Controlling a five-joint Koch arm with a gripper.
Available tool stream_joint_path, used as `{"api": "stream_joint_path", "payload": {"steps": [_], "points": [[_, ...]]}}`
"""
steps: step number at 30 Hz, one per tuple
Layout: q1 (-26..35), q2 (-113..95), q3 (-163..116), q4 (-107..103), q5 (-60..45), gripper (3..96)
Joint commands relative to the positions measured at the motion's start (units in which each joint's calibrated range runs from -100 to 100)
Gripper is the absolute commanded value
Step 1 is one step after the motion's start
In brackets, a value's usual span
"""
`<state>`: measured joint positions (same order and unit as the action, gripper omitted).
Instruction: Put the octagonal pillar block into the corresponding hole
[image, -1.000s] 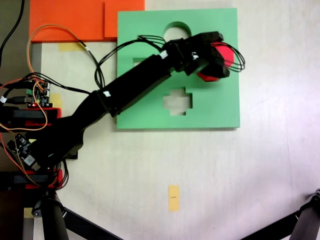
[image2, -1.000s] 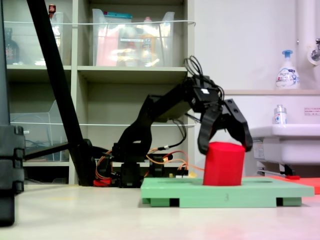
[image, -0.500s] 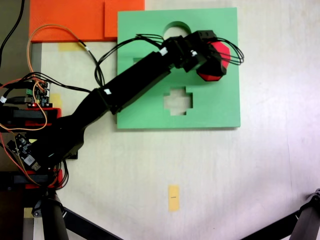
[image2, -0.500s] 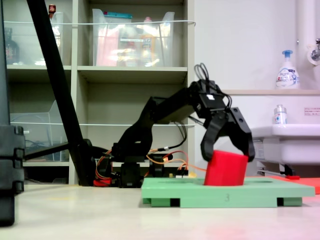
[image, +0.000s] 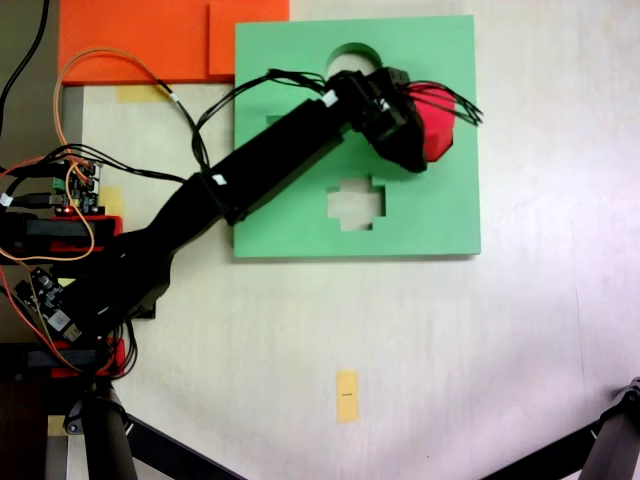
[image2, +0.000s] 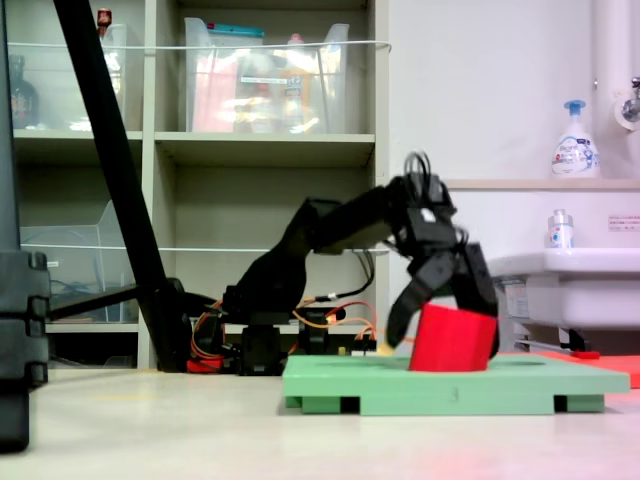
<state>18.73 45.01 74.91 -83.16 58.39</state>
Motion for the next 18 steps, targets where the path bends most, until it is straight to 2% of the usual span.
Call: {"api": "stream_joint_path", "payload": {"steps": [1, 6, 12, 15, 18], "points": [[0.6, -2.5, 1.3, -1.5, 0.3, 95.5], [0.6, -12.5, 1.5, -1.8, 0.3, 95.5], [-1.0, -39.6, 1.5, -1.9, -2.1, 93.9], [-2.6, -48.8, 1.4, -4.9, -2.9, 72.5], [-2.8, -50.2, 1.4, -6.7, -3.4, 70.1]]}}
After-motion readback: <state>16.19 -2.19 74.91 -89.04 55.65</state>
